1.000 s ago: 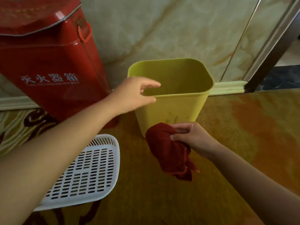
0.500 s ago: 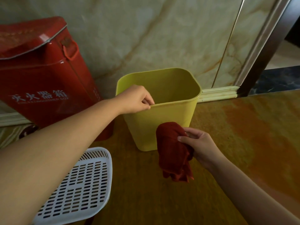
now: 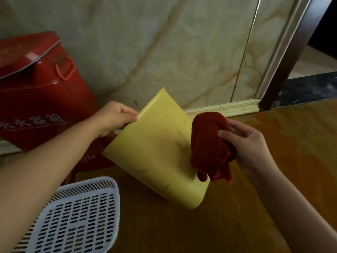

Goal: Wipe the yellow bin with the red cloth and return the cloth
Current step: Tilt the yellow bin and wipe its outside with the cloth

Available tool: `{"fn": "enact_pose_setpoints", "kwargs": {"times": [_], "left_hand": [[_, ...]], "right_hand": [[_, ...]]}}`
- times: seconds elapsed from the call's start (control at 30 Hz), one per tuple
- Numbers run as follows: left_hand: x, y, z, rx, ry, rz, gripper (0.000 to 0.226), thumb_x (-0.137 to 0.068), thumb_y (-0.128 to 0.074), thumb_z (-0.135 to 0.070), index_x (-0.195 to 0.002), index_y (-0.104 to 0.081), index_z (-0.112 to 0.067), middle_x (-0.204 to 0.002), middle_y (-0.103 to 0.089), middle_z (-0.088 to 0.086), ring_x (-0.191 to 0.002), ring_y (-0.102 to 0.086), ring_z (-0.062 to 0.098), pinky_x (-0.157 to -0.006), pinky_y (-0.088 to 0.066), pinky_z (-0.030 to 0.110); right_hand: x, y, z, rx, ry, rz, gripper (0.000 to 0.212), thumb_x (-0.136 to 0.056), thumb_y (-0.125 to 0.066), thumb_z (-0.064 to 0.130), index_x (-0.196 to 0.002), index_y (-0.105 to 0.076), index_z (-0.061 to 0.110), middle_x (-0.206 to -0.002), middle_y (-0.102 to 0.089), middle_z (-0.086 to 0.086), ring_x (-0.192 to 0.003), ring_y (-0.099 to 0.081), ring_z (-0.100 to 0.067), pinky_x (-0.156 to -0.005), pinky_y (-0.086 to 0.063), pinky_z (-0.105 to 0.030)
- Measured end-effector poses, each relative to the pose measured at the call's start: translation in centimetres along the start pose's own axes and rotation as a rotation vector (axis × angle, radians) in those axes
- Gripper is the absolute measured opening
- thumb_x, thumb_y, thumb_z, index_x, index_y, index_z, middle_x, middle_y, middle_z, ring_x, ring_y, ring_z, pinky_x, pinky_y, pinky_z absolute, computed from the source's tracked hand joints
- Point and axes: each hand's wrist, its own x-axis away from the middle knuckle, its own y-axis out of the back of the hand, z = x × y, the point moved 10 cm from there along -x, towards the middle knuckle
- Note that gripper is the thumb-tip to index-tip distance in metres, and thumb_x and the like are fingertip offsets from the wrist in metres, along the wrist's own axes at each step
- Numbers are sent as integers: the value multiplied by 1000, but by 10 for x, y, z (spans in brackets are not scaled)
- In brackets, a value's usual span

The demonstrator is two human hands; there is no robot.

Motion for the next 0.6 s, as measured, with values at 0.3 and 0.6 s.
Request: {"fn": "enact_pose_setpoints", "kwargs": {"times": [0.3,0.6], "left_hand": [[0,-12,-8,134,19,63,21,-75,-65,-4,-94,-68,-12,-55,-69,-8,-48,-60,1,-50,-47,13],[-9,-4,12,170,34,59,31,-76,-63,-3,-107,-62,2,-96,-67,15,-84,-61,21,-92,-46,35]], "right_hand": [[-34,-104,19,705,382,135,40,-84,-60,33,-123,-56,27,-110,-59,6,-103,-56,-10,-88,-43,-24],[-61,-123,-53,982,505,22,81,-68,-27,85,-138,0,56,-153,22,12,-142,23,-23,-103,13,-61]]}}
